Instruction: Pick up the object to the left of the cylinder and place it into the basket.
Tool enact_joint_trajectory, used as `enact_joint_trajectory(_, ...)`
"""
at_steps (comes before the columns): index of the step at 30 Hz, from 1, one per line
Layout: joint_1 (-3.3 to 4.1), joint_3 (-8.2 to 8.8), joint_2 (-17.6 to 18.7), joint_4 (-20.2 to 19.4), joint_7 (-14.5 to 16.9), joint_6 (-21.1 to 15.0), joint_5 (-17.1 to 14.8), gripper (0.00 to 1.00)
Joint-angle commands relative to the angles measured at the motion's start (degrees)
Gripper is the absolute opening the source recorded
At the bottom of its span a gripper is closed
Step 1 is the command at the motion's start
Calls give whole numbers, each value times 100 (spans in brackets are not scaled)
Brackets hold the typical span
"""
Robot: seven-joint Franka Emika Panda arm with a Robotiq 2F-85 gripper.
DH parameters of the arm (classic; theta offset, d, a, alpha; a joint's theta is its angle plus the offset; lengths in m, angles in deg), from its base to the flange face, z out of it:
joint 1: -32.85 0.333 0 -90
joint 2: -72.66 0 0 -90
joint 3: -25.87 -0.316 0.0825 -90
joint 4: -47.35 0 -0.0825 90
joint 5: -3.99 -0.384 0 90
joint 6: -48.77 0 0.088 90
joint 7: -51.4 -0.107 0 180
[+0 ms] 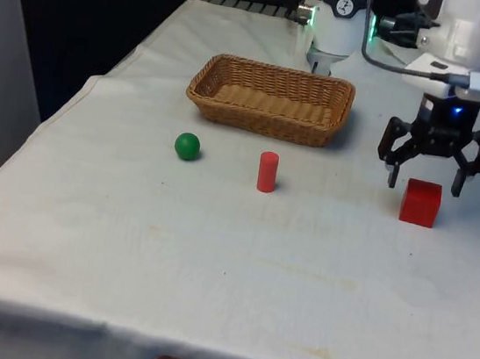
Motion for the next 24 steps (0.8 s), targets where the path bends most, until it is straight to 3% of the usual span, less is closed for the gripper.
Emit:
enact_joint_trajectory(1,-23,-40,52,6,6,-86,-57,100)
enact_joint_trajectory(8,0,-11,172,0,-69,-189,0,100)
enact_joint_trajectory(9,-29,-52,223,11,-69,-275,-57,100)
enact_joint_trajectory(15,-29,-57,338,23,-126,-350,-57,97)
enact_joint_trajectory(16,-29,-57,355,29,-138,-361,-57,80)
enact_joint_trajectory(18,0,-11,344,17,-155,-309,0,58)
enact_joint_trajectory(19,-29,-57,367,29,-149,-367,-57,58)
enact_joint_trajectory(24,-34,-57,390,40,-166,-372,-52,3)
